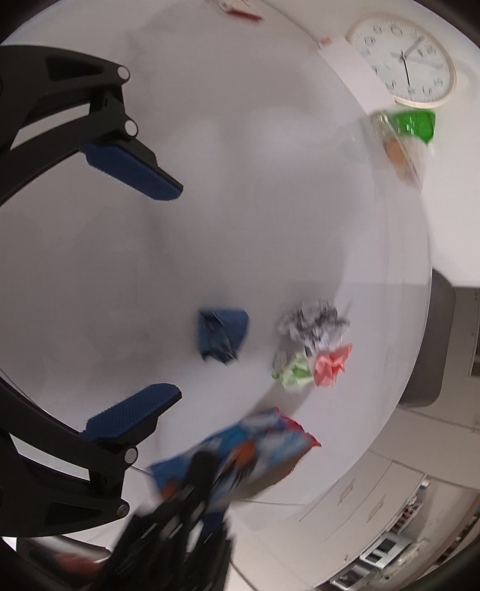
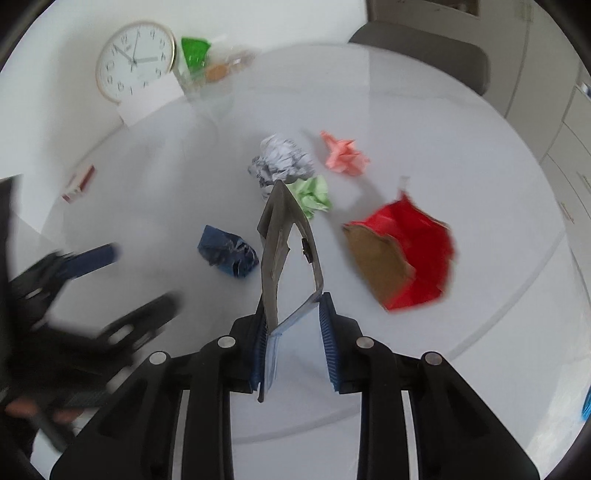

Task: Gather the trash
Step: 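Grasp the blue crumpled wrapper with the left tool while the right tool grasps the blue printed box, then carry the blue wrapper and blue box to the wastebasket and release both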

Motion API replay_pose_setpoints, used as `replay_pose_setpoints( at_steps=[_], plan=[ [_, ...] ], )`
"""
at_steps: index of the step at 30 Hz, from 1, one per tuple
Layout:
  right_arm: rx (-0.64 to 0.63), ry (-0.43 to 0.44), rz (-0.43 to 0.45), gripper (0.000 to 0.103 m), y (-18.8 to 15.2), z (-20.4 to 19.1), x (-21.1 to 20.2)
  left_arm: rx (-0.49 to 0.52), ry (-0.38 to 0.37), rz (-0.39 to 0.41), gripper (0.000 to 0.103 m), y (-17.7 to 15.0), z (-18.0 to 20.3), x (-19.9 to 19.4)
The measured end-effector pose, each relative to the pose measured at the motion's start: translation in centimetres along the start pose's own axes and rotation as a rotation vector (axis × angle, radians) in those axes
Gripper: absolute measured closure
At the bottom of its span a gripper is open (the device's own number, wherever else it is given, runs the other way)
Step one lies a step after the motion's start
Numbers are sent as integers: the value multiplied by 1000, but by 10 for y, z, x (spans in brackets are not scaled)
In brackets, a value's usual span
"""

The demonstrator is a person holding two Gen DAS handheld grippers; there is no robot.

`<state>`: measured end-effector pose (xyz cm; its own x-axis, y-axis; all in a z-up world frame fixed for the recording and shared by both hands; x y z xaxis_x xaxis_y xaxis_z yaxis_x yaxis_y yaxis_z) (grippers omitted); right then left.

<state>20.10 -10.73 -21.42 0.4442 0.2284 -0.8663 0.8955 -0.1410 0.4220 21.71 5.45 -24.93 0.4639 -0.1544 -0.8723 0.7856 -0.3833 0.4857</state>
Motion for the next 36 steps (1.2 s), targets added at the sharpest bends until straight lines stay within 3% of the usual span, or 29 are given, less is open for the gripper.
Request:
replay_pose_setpoints(
  at_steps=[3, 9, 15, 21, 27, 36],
  plan=[
    [57, -6, 18, 76, -16, 23, -29, 4, -18, -10, 9, 13, 6, 17],
    [131, -26, 14, 76, -37, 50, -48, -7, -29, -29, 23, 27, 13, 42],
    [158, -34, 9, 76, -48, 57, -50, 25, -23, -65, 61, 29, 22, 59],
    [159, -39, 19, 76, -53, 58, -59, 9, -26, -55, 67, 26, 22, 54],
    [161, -44, 41, 76, -62, 61, -75, 10, -56, -25, 68, 20, 27, 19],
    [171, -66, 67, 76, -114, 85, -128, 103, -122, 6, 68, -12, 96, -71]
  ],
)
Point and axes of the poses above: each gripper's, at about its wrist camera, not at the fingertips, and x roughly the way its jaws point, z to its right, y to its top, the point moved 3 cm from there along x, roughly the way its jaws point, and after that the axes turned 12 degrees about x, right-handed, at the moved point
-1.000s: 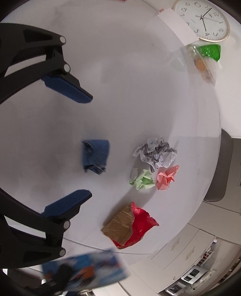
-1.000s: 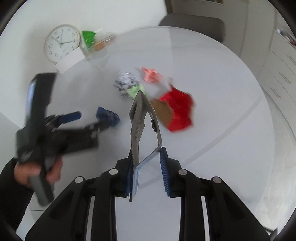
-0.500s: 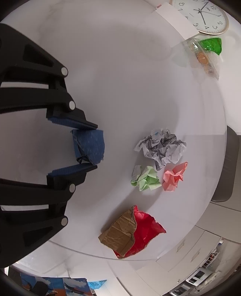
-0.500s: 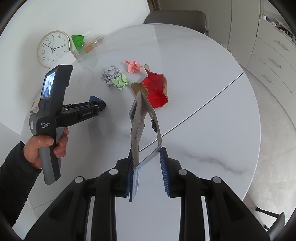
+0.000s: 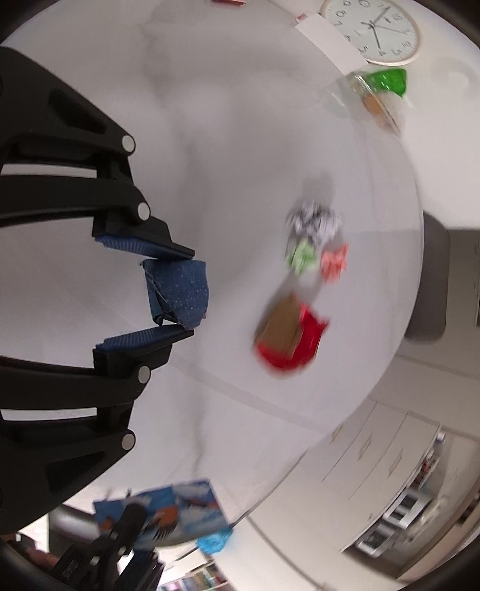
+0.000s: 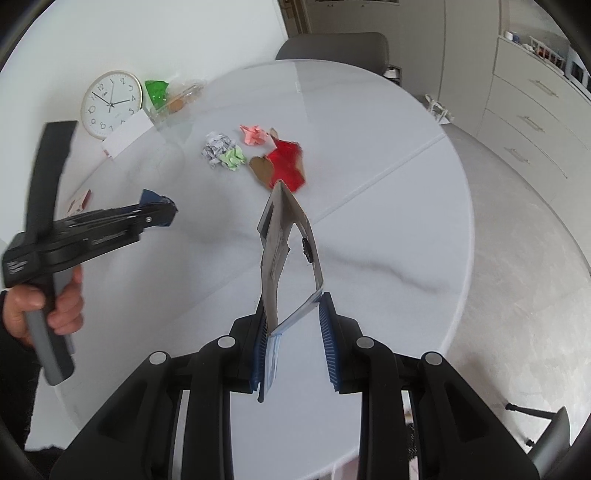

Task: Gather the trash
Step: 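Carry the blue wrapper and blue box to the wastebasket and release both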

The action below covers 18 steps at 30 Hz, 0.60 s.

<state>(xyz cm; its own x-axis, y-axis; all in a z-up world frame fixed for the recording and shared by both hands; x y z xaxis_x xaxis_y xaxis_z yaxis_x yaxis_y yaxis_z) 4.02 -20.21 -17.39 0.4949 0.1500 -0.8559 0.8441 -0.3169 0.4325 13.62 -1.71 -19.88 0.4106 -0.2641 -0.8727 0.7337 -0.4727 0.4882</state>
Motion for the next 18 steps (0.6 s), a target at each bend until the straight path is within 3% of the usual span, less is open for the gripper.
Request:
replay_pose_setpoints(
  at_steps=[10, 18],
  plan=[
    [109, -76, 8, 75, -91, 82, -67, 202, -145, 11, 67, -42, 144, -64],
    [243, -118, 31, 74, -144, 135, -99, 330, -205, -2, 67, -62, 220, -76]
  ],
)
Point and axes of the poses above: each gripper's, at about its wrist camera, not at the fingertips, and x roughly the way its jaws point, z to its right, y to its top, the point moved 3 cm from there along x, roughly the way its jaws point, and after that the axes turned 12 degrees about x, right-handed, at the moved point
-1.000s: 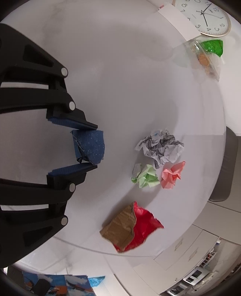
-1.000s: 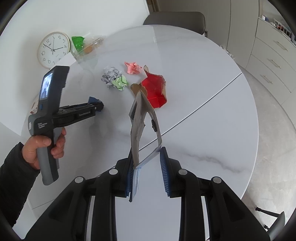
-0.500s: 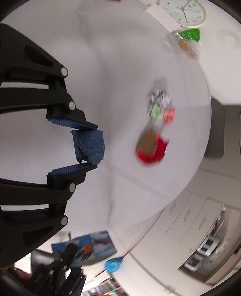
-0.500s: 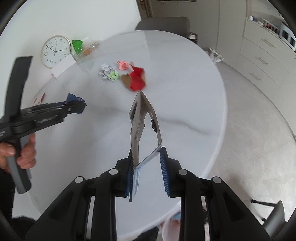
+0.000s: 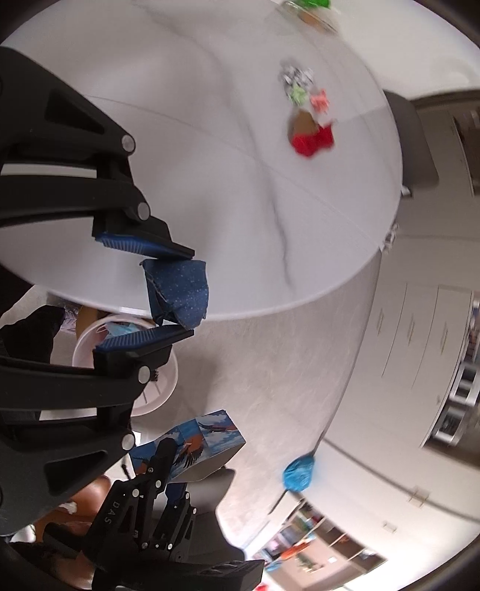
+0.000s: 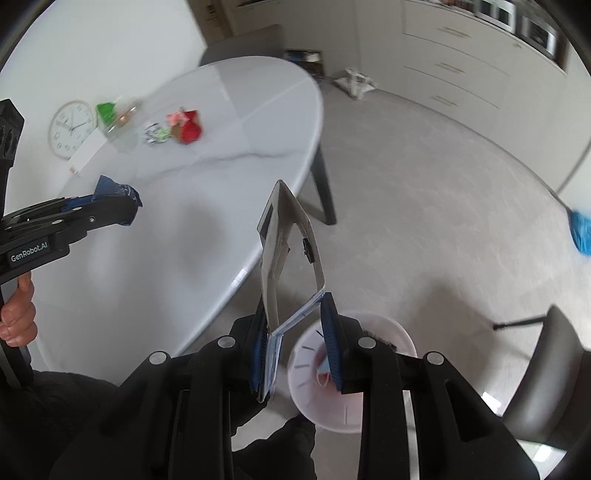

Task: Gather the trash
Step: 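Carry the blue wrapper and blue box to the wastebasket and release both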

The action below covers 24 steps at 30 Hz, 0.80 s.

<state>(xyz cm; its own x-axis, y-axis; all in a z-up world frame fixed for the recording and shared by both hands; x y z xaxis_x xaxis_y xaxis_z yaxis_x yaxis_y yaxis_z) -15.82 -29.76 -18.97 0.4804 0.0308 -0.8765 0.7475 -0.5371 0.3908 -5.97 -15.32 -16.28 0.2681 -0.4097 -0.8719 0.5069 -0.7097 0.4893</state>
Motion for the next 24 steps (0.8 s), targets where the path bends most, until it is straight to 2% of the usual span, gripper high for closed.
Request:
replay_pose_setpoints(
  at_steps=[10, 16, 17, 19, 20, 21, 24],
  plan=[
    [59, -31, -3, 74, -26, 40, -7, 99, -32, 3, 67, 10, 52, 3],
    [80, -59, -54, 72, -40, 56, 13, 120, -39, -18, 67, 7, 64, 7],
    [90, -62, -72, 67, -42, 59, 19, 122, -39, -21, 67, 6, 66, 7],
    [114, -88, -98, 49, -47, 66, 30, 125, -42, -27, 67, 5, 69, 7],
    [121, -103, -100, 33, -48, 69, 32, 128, -43, -32, 67, 4, 70, 8],
    [133, -126, -93, 24, -49, 72, 33, 130, -44, -36, 67, 4, 72, 9],
    [162, -142, -74, 11, -49, 79, 26, 141, -53, -49, 67, 2, 77, 12]
  ],
)
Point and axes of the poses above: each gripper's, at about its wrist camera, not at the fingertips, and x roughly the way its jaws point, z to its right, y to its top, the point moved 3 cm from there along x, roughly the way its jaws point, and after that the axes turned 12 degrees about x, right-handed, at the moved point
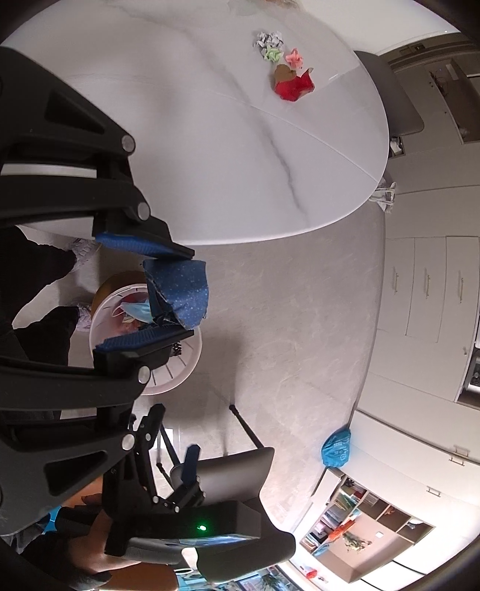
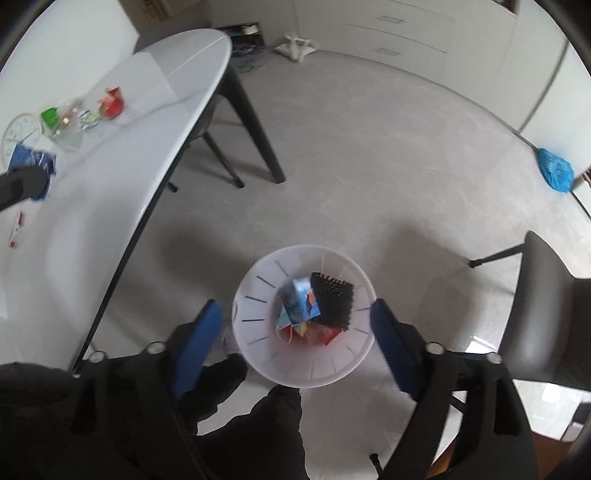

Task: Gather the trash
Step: 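Carry the blue wrapper and blue box to the wastebasket and release both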

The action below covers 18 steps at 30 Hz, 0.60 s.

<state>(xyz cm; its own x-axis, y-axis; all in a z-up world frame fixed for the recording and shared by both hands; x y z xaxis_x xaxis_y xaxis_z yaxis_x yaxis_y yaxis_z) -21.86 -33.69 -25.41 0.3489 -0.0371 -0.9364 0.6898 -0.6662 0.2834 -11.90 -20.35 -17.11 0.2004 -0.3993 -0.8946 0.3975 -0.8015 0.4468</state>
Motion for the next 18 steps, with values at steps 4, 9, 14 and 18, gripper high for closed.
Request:
replay_pose_setpoints(
  at_steps=[4, 9, 14, 18],
  plan=[
    [27, -28, 26, 7, 5, 11, -10, 35, -20, -16, 67, 1, 11, 5],
    [61, -76, 71, 4, 5, 35, -26, 111, -67, -24, 67, 4, 35, 11],
    [100, -125, 99, 3, 5, 63, -37, 166, -112, -64, 63, 4, 53, 23],
    [135, -138, 101, 3, 4, 76, -40, 202, -123, -65, 35, 5, 61, 24]
  ],
)
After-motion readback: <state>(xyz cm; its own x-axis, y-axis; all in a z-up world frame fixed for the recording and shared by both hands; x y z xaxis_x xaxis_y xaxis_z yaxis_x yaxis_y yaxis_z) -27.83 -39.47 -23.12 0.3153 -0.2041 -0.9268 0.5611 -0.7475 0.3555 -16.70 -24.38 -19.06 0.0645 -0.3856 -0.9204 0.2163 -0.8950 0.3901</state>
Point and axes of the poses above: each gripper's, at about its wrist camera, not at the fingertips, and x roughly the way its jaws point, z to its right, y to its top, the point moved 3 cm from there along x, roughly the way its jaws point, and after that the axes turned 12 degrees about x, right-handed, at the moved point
